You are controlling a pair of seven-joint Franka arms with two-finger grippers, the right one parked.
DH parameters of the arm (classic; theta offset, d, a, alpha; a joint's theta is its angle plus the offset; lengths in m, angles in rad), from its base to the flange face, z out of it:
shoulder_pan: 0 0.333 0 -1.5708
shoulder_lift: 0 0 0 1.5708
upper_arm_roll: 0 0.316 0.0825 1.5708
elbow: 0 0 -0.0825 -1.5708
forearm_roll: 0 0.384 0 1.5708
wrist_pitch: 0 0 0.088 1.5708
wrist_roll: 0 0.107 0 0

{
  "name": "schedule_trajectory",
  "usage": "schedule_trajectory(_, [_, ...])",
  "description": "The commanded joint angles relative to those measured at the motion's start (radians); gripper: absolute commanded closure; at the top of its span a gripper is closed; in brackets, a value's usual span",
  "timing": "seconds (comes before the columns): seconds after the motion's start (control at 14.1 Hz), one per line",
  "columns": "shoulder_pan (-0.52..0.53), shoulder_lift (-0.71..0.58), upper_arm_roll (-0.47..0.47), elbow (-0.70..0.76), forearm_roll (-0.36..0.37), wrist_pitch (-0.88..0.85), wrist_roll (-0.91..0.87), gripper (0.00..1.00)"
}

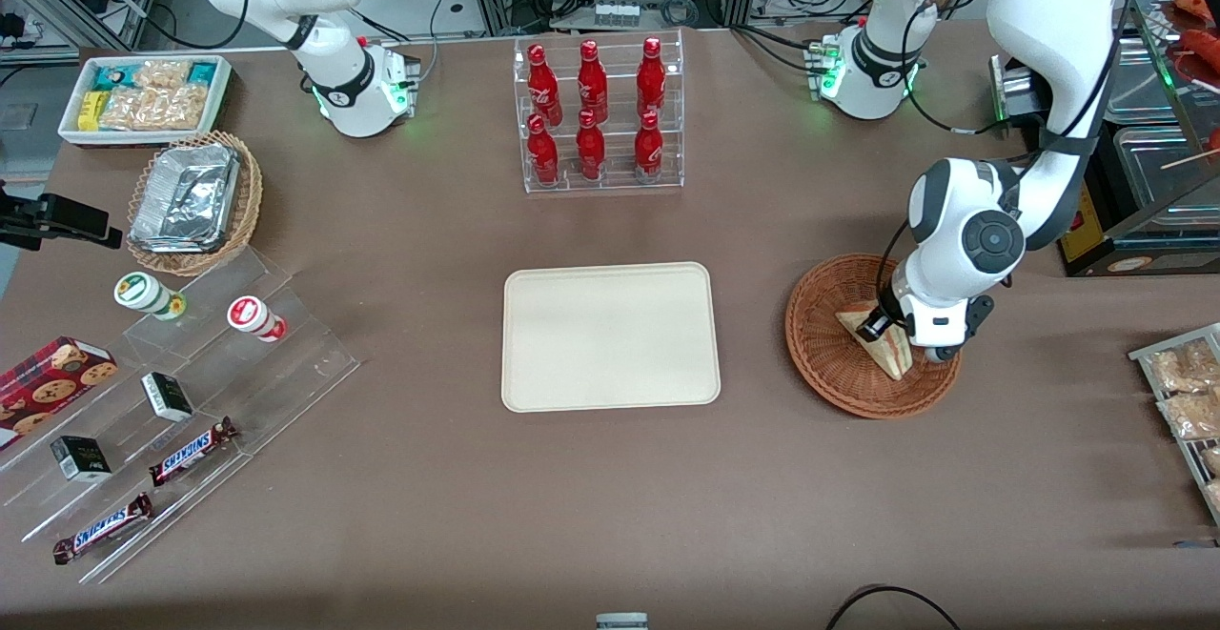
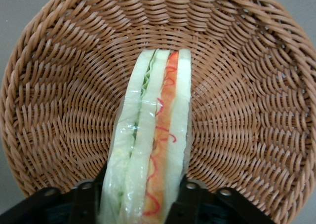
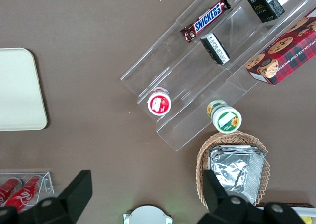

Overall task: Place sandwich from basket to tray
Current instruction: 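Close the left gripper on the sandwich and lift it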

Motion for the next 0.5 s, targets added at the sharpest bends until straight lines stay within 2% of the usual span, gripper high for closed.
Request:
schedule_trajectory(0.0, [-0.003,-0.036,-0.003,0.059,0.017,-0.113,0.087,1.00])
schedule_trajectory(0.21, [-0.018,-0.030,-0.009,0.213,0.014,-0.287,0.178,1.00])
schedule_trajectory(0.42, [-0.122,0.052,-0.011,0.382,0.013,-0.387,0.269,1.00])
